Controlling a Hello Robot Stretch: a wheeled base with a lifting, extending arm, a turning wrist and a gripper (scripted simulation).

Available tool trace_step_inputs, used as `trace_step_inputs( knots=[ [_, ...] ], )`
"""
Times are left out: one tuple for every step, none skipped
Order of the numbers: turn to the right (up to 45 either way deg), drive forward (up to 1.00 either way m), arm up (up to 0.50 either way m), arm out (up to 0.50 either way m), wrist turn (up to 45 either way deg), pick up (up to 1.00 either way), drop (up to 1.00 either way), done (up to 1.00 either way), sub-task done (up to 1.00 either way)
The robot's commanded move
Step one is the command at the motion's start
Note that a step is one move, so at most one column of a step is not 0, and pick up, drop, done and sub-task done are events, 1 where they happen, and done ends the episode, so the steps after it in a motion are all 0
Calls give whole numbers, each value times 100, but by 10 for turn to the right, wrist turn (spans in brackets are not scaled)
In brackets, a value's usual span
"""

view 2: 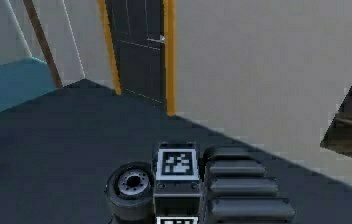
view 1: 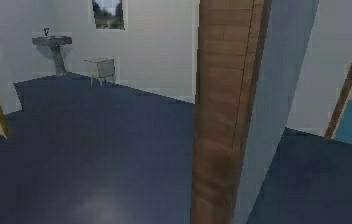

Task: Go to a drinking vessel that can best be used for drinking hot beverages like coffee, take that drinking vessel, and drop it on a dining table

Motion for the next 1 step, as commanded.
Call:
trace_step_inputs(
  knots=[
    [-450, 0, 0, 0, 0, 0, 0, 0, 0]
  ],
)
